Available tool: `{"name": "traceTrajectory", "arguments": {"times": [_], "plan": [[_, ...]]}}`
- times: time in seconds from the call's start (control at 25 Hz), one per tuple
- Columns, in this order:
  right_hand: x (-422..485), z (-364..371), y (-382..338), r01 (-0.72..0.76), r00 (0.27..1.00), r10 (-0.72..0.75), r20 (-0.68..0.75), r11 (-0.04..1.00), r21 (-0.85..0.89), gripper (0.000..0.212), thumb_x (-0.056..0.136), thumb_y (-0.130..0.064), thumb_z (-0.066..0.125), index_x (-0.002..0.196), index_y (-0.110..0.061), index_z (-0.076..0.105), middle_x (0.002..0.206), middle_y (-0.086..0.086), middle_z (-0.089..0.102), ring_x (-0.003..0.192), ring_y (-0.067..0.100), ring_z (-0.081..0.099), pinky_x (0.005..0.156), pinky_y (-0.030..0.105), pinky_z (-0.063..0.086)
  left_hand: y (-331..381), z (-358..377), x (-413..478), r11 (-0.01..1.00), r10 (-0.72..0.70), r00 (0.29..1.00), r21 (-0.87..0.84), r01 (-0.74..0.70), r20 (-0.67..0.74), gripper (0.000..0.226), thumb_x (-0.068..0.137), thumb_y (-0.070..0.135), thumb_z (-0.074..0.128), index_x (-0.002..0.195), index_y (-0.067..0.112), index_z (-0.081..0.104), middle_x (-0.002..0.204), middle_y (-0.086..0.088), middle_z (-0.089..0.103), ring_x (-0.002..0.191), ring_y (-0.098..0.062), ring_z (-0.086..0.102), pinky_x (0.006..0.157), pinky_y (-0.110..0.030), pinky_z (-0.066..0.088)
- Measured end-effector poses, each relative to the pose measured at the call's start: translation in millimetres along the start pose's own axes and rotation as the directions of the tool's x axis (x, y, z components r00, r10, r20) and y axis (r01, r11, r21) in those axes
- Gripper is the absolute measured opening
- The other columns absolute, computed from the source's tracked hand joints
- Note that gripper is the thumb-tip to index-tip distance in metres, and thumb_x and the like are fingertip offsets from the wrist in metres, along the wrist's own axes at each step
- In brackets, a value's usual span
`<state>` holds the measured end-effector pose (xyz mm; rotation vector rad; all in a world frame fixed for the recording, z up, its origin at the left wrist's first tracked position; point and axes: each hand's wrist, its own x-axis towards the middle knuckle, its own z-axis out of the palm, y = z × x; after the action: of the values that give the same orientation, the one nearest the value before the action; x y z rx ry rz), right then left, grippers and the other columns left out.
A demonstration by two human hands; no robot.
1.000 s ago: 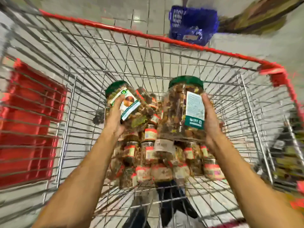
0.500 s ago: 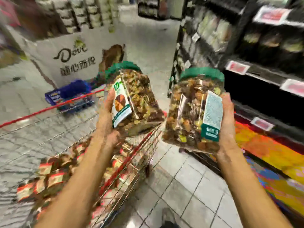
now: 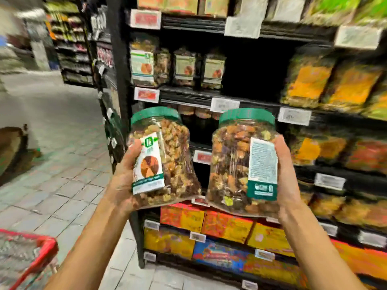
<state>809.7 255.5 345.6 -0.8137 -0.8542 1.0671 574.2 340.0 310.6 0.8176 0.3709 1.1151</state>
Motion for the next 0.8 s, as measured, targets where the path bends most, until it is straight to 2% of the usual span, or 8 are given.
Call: {"name": "traceTrajectory", "arguments": {"times": [0.08,0.16,0.28,0.4,0.48,0.6,0.68,0.8], "plan": [[20,-16,-5,-0.039,0.999,0.038,0.034,0.999,0.018,0.052,0.091,-0.05,0.033,0.068,-0.033,0.077,0.073,-0.008,0.074,0.065,0.005,0.07,0.052,0.018,0.053,-4,13,10,0.998,-0.057,0.998,0.027,0.056,0.039,0.066,0.023,0.046,0.093,0.079,0.015,0.077,0.082,-0.007,0.075,0.071,-0.022,0.072,0.069,-0.045,0.058],[38,-26,4,-0.048,0.999,0.048,0.015,0.999,0.003,0.043,0.085,-0.052,0.04,0.071,-0.035,0.077,0.077,-0.008,0.075,0.069,0.006,0.071,0.054,0.019,0.054,-9,13,32,0.995,-0.098,0.995,0.028,0.099,-0.024,0.066,0.02,0.044,0.094,0.076,0.013,0.077,0.081,-0.009,0.075,0.07,-0.024,0.072,0.064,-0.044,0.059],[62,-33,26,-0.102,0.995,0.102,-0.003,0.995,-0.008,0.042,0.084,-0.053,0.041,0.073,-0.034,0.077,0.079,-0.006,0.075,0.071,0.007,0.071,0.053,0.019,0.054,-10,2,55,0.99,-0.139,0.988,-0.003,0.139,-0.061,0.062,0.022,0.042,0.094,0.074,0.012,0.077,0.079,-0.01,0.074,0.067,-0.023,0.072,0.058,-0.039,0.059],[86,-19,35,-0.095,0.995,0.095,0.042,0.995,0.01,0.041,0.079,-0.054,0.042,0.074,-0.035,0.077,0.079,-0.007,0.075,0.071,0.007,0.071,0.054,0.019,0.054,0,-10,79,0.988,-0.141,0.989,0.064,0.144,-0.037,0.061,0.022,0.043,0.094,0.072,0.012,0.077,0.077,-0.009,0.074,0.066,-0.022,0.072,0.058,-0.036,0.059],[113,-3,37,-0.035,0.997,0.035,0.072,0.999,-0.004,0.042,0.081,-0.055,0.039,0.076,-0.035,0.077,0.081,-0.008,0.075,0.074,0.006,0.071,0.056,0.019,0.055,22,-20,107,0.976,-0.137,0.99,0.173,0.132,0.019,0.053,0.032,0.046,0.091,0.072,0.014,0.077,0.078,-0.008,0.075,0.067,-0.021,0.072,0.06,-0.035,0.059],[158,29,21,0.048,0.991,-0.046,0.128,0.999,-0.013,0.042,0.085,-0.056,0.042,0.087,-0.031,0.077,0.092,-0.004,0.075,0.084,0.011,0.071,0.063,0.024,0.056,68,-18,157,0.959,-0.113,0.989,0.271,0.082,0.099,0.034,0.063,0.045,0.069,0.078,0.016,0.078,0.085,-0.008,0.075,0.072,-0.02,0.073,0.064,-0.036,0.06],[184,46,4,0.049,0.993,-0.049,0.105,0.999,-0.003,0.041,0.083,-0.055,0.05,0.091,-0.024,0.076,0.098,0.003,0.074,0.088,0.017,0.071,0.065,0.03,0.057,95,-8,189,0.954,-0.127,0.982,0.288,0.083,0.138,0.033,0.069,0.043,0.063,0.078,0.015,0.078,0.085,-0.008,0.075,0.072,-0.02,0.073,0.063,-0.036,0.059],[224,64,-22,-0.014,0.995,0.018,0.101,0.999,-0.037,0.042,0.075,-0.054,0.057,0.087,-0.018,0.077,0.095,0.007,0.074,0.085,0.021,0.072,0.067,0.037,0.058,126,9,239,0.916,-0.191,0.971,0.381,0.122,0.147,0.033,0.068,0.044,0.066,0.074,0.014,0.078,0.082,-0.008,0.075,0.071,-0.02,0.072,0.062,-0.037,0.059]]}}
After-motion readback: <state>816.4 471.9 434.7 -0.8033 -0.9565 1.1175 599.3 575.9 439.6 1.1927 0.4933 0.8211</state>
